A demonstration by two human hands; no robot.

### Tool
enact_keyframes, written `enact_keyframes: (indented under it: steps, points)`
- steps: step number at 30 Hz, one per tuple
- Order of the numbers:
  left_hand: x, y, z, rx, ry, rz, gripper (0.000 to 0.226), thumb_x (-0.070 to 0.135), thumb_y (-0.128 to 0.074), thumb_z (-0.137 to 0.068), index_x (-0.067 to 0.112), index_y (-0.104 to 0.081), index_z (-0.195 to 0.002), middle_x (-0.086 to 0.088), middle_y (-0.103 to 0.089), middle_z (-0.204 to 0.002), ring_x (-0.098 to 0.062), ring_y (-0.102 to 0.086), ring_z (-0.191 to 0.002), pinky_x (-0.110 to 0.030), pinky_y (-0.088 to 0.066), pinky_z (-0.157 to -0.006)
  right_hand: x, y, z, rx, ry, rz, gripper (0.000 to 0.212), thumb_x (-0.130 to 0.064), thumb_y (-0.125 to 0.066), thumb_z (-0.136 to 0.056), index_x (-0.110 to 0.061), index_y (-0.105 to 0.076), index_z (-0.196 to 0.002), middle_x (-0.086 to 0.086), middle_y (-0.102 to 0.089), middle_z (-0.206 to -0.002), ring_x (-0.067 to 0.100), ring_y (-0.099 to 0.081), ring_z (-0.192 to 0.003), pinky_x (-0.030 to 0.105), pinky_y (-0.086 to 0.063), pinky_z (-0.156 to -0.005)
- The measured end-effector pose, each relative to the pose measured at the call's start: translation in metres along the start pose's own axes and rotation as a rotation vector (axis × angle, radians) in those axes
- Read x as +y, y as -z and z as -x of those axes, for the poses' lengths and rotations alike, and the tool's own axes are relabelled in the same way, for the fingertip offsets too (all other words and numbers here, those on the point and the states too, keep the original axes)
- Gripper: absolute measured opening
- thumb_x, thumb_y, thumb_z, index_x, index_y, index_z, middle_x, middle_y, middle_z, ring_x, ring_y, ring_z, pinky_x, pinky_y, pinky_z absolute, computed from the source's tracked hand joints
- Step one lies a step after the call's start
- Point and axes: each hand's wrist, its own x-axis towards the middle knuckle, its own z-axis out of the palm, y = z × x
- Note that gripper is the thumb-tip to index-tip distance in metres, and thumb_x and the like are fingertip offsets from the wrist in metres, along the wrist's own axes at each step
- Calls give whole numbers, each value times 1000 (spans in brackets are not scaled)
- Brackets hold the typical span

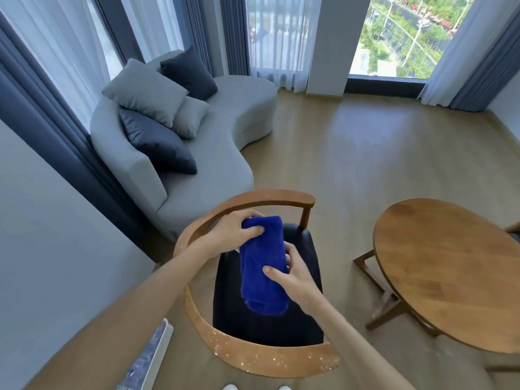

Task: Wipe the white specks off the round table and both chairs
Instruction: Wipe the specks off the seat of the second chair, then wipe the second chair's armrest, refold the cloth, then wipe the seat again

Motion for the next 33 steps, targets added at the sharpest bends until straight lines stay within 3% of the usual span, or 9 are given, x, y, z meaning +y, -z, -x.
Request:
enact_keyframes:
  steps: [3,6,14,18,22,25,28,31,33]
  points:
    - [-26,-22,3,16,120,25,20,28,-55,-95,30,-55,-115,10,-62,-108,-10,-59,-102,-18,-50,-74,25,-4,0,28,-69,72,41,-15,-66,-91,-36,-44,-119,-6,-61,-117,12,-63,-104,35,-56,-90]
    - [-55,-38,10,-15,227,2,23,29,-55,-95,27,-55,-118,6,-62,-110,-12,-59,-103,-28,-51,-85,47,-12,4,38,-150,149,38,-17,-63,-92,-31,-46,-123,-6,-60,-118,11,-61,-105,36,-54,-93]
    - [-131,-60,33,-162,391,6,28,13,-58,-92,20,-55,-119,0,-62,-110,-15,-62,-98,-31,-56,-84,98,-59,30,132,-320,205,43,-12,-61,-92,-26,-43,-128,-11,-56,-113,7,-57,-100,16,-45,-73]
    - [-169,-66,46,-180,390,-6,27,9,-55,-93,22,-55,-117,2,-61,-107,-15,-61,-99,-29,-55,-83,125,-101,32,215,-408,189,43,-13,-60,-92,-28,-43,-129,-12,-57,-113,7,-58,-99,19,-48,-74]
    - [-216,-63,55,-169,405,-25,28,7,-47,-94,23,-53,-116,2,-62,-106,-13,-60,-94,-31,-56,-82,152,-152,23,281,-462,120,41,-14,-58,-92,-30,-45,-127,-10,-59,-116,9,-59,-102,35,-54,-89]
    - [-245,-59,59,-118,384,-54,39,4,-42,-95,20,-48,-130,1,-61,-116,-13,-59,-98,-28,-55,-81,169,-184,10,350,-443,130,32,-19,-55,-95,-30,-49,-123,-9,-58,-115,8,-58,-101,32,-53,-88]
    - [-275,-61,62,-129,268,-232,54,0,-40,-93,17,-37,-144,0,-48,-140,-17,-45,-127,-32,-44,-102,191,-207,4,354,-416,400,30,-27,-56,-95,-22,-51,-124,-2,-49,-118,9,-54,-102,21,-47,-81]
    - [-302,-68,69,-129,72,-482,53,0,-51,-89,13,-44,-140,1,-48,-141,-18,-36,-135,-30,-33,-110,219,-224,-3,447,-265,942,58,-19,-67,-79,-5,-52,-133,14,-54,-128,31,-56,-115,36,-52,-93]
    - [-313,-73,74,-71,-80,-567,47,-1,-68,-77,7,-61,-123,-5,-62,-125,-26,-52,-123,-35,-43,-103,228,-239,-14,449,-160,1046,58,-12,-47,-77,-3,-53,-134,25,-51,-135,41,-52,-123,47,-48,-100]
